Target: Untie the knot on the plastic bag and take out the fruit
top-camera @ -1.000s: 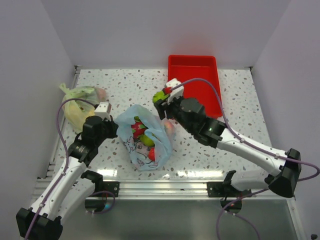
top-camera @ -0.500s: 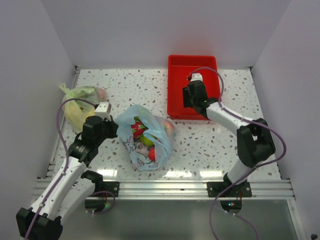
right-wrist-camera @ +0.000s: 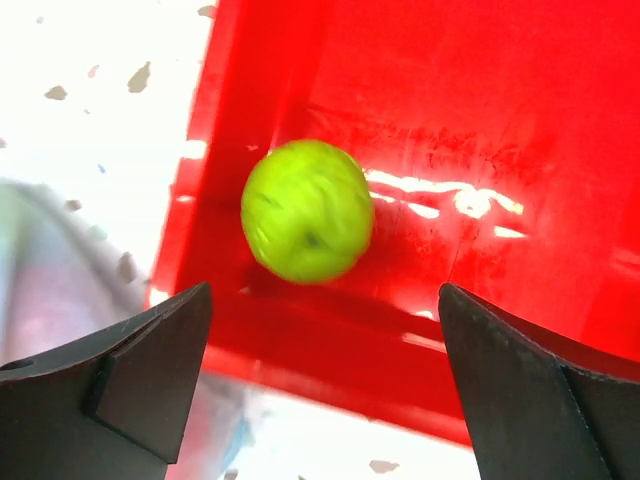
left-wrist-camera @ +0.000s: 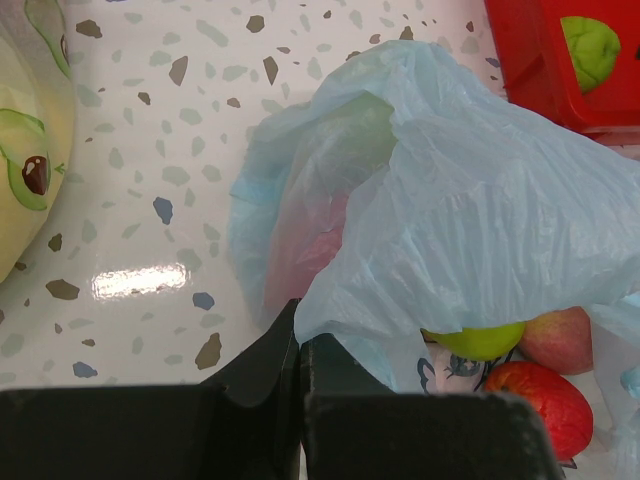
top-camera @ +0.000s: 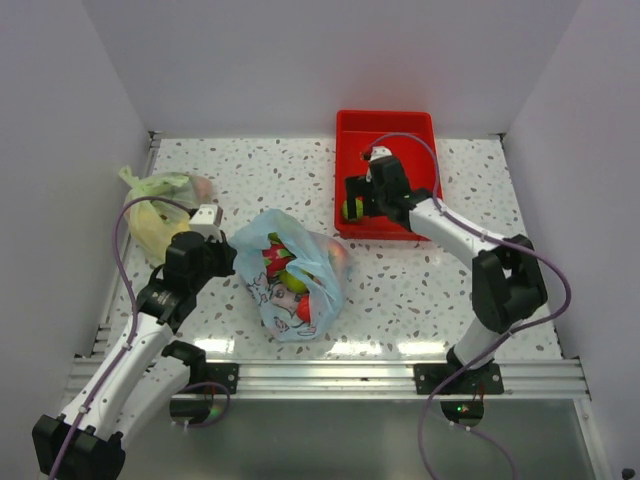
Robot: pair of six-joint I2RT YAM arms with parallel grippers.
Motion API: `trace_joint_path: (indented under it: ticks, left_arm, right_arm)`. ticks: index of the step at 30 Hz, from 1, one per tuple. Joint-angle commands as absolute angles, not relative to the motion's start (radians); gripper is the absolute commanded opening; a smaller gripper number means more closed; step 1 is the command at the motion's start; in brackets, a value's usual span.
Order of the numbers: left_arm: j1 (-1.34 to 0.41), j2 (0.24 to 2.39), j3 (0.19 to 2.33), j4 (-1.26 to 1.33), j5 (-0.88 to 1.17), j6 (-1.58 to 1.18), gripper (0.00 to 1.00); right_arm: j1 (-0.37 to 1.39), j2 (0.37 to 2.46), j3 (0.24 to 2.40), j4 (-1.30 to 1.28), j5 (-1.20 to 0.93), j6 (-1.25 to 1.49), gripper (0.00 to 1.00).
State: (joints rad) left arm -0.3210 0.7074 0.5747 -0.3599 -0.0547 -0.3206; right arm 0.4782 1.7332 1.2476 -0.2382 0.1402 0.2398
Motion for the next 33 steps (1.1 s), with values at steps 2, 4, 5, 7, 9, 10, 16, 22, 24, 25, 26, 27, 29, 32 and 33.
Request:
trace_joint_path:
  ticks: [2,4,5,7,9,10,16,22,24,25,26,27,29,32,33]
  left_arm:
    - [-0.314,0.706,0.578,-0.328,-0.037,-0.298,0.00]
    - [-0.314,0.703,0.578,-0.328,-0.038,-0.296,0.00]
    - [-0.314,0.701,0.577,-0.330,-0.038,-0.298,0.00]
    - [-0.314,0.701,0.577,-0.328,-0.038,-0.298,0.00]
    - [-0.314,0.703,0.577,-0.328,-0.037,-0.298,0.00]
    - [-0.314,0.703,0.577,-0.328,-0.037,-0.296,0.00]
    - [-0.314,0.700,0.578,-0.331,-0.040,-0.298,0.00]
    - [-0.316,0.693,0.575,-0.330,-0.038,-0.301,0.00]
    - [-0.314,0.701,0.575,-0.330,-0.034,-0.301,0.00]
    - [-0.314,0.706,0.577,-0.331,-0.032,-0.301,0.00]
    - [-0.314,0.706,0.577,-0.330,-0.029,-0.301,0.00]
    - [-0.314,0.710,0.578,-0.328,-0.028,-0.299,0.00]
    - [-0.314,0.709,0.577,-0.328,-0.028,-0.299,0.00]
    - [-0.314,0.709,0.575,-0.330,-0.032,-0.301,0.00]
    - [-0.314,0.709,0.575,-0.331,-0.034,-0.299,0.00]
  right_arm:
    - [0.546,1.525,1.299,-0.302,0.087,0.204,0.97]
    - [0.595,1.450,1.292,-0.322,0.110,0.178,0.96]
    - [0.651,1.433,1.295,-0.331,0.121,0.148,0.96]
    - [0.705,1.401,1.316,-0.371,0.126,0.129,0.94]
    - [0.787,1.367,1.341,-0.391,0.126,0.114,0.93]
    - [0.814,1.359,1.348,-0.408,0.132,0.106,0.93]
    - [1.009,1.384,1.414,-0.482,0.098,0.120,0.80]
    - [1.146,1.477,1.356,-0.417,0.089,0.202,0.47]
    - [1.161,1.509,1.336,-0.405,0.086,0.224,0.45]
    - [1.163,1.538,1.329,-0.396,0.084,0.233,0.44]
    - [1.163,1.552,1.319,-0.388,0.083,0.244,0.43]
    - [1.163,1.563,1.303,-0.376,0.081,0.247,0.43]
    - [1.161,1.597,1.292,-0.377,0.081,0.256,0.42]
    - [1.161,1.618,1.253,-0.380,0.100,0.262,0.42]
    - [1.161,1.621,1.230,-0.382,0.113,0.264,0.43]
